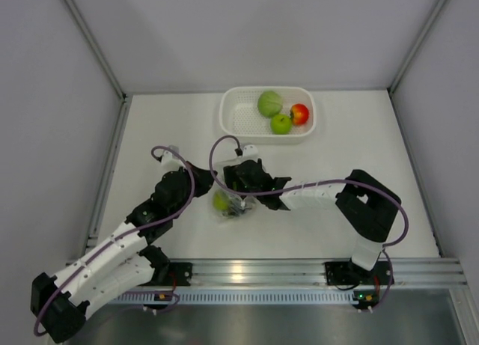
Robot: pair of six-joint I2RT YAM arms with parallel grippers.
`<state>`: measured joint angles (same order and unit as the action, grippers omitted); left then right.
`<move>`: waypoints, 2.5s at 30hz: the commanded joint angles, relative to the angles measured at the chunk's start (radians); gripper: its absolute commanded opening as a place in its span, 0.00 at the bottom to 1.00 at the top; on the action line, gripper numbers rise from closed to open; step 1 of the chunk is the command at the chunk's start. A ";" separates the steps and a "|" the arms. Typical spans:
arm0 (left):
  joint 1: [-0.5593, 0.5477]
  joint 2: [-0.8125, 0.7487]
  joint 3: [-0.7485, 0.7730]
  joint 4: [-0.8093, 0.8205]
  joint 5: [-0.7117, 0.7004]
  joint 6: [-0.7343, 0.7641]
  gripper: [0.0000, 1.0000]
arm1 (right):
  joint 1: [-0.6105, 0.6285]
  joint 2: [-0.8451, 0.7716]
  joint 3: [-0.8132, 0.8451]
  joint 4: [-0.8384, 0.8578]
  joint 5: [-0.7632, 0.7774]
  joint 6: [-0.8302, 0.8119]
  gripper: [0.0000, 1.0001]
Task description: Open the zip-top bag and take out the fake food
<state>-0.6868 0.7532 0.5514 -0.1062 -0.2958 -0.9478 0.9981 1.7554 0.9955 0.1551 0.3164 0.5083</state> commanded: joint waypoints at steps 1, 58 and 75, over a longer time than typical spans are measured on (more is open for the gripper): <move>0.003 0.018 -0.010 0.028 -0.025 0.020 0.00 | -0.010 0.033 0.055 0.100 0.090 0.090 0.81; 0.009 0.100 0.079 -0.004 -0.097 0.138 0.00 | -0.029 0.064 0.049 0.259 -0.147 -0.163 0.36; 0.010 0.055 0.039 0.013 -0.068 0.156 0.00 | -0.010 -0.154 0.002 0.006 -0.231 -0.157 0.37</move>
<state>-0.6796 0.8364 0.5934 -0.1284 -0.3569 -0.8082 0.9714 1.6768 0.9813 0.2123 0.1024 0.3592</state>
